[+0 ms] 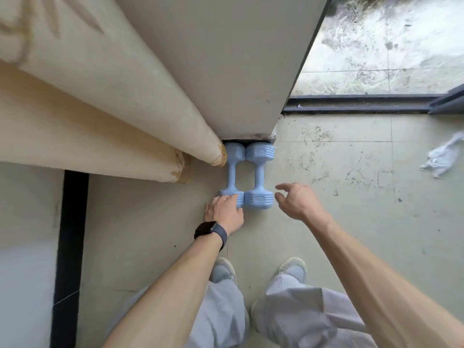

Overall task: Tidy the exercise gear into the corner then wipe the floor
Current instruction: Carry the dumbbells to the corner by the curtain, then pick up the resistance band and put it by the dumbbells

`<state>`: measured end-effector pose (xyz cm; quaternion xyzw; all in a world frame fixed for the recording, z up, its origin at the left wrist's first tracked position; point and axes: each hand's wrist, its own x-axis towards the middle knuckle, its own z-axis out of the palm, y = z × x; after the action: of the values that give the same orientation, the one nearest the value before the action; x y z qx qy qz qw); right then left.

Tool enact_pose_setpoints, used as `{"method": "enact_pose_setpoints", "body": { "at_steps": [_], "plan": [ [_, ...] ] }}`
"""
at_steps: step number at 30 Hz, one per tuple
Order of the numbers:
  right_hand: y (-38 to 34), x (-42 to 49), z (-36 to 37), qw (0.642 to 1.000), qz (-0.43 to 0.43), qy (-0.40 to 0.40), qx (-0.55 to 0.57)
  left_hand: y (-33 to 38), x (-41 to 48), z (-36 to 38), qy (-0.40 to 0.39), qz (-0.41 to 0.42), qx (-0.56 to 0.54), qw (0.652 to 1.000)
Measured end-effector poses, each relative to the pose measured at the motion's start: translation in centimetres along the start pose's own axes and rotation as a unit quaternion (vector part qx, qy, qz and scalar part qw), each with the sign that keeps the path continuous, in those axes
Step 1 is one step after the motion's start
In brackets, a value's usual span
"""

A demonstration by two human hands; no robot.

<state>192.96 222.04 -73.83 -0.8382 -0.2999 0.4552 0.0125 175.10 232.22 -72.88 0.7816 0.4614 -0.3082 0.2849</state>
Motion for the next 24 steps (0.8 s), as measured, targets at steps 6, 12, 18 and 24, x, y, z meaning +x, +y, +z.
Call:
{"method": "enact_pose_setpoints", "body": {
  "at_steps": [6, 12, 18, 24],
  "plan": [
    [-5.4, -20.0, -8.8, 0.993, -0.064, 0.036, -0.094, 1.5, -16.5, -11.3, 0.015, 0.043, 0.045, 0.998],
    [-12.4, -39.2, -19.9, 0.974, -0.139, 0.111, -0.141, 2.6, -33.2, -24.8, 0.096, 0.064, 0.018, 0.993],
    [-16.6, -50.5, -27.8, 0.938, -0.241, 0.206, -0.142, 2.1, -45.6, -32.2, 0.211, 0.068, -0.032, 0.975],
    [-19.3, -56.1, -30.4, 0.881, -0.375, 0.228, -0.176, 0.4, -56.1, -31.4, 0.342, -0.018, -0.080, 0.936]
  ]
}}
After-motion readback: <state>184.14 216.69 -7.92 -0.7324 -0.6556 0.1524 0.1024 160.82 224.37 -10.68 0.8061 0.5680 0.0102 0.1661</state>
